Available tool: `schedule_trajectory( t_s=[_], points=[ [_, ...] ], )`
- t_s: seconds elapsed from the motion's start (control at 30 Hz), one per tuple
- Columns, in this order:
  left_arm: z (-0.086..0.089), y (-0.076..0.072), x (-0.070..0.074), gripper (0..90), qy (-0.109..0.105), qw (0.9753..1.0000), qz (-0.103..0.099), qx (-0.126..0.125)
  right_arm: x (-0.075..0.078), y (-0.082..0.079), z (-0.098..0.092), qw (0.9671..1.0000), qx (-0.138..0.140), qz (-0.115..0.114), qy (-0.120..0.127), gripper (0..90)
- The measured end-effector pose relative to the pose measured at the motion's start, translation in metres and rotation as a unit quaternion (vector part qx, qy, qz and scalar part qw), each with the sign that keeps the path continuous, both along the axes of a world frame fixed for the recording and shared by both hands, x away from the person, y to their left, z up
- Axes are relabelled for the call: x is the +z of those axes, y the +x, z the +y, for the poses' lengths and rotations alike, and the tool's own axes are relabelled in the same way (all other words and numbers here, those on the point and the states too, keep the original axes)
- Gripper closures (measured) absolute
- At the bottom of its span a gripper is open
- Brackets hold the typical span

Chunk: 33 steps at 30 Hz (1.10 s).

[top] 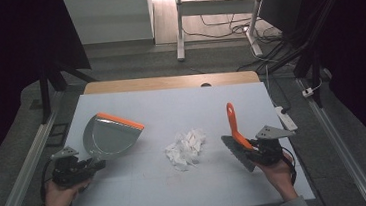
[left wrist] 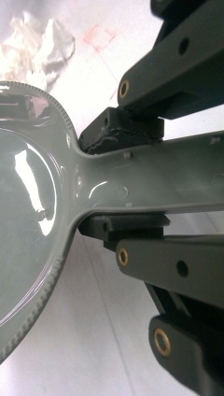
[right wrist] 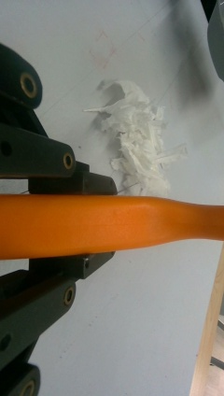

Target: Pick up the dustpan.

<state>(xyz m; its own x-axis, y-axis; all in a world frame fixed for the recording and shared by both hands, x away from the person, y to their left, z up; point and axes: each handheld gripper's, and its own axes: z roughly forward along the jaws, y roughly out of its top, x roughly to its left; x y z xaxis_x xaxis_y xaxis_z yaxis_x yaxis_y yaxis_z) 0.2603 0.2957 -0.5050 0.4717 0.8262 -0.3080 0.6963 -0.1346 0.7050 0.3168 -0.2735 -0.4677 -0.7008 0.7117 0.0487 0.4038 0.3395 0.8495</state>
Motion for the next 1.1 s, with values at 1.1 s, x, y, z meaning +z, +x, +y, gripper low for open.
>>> schedule_trajectory(
  t_s=[1.1],
  points=[
    [-0.022,-0.013,0.013,61.2,0.026,0.9873,-0.021,-0.155,0.002,0.001,0.003,0.9999,-0.005,-0.01,0.007,70.3]
  ],
)
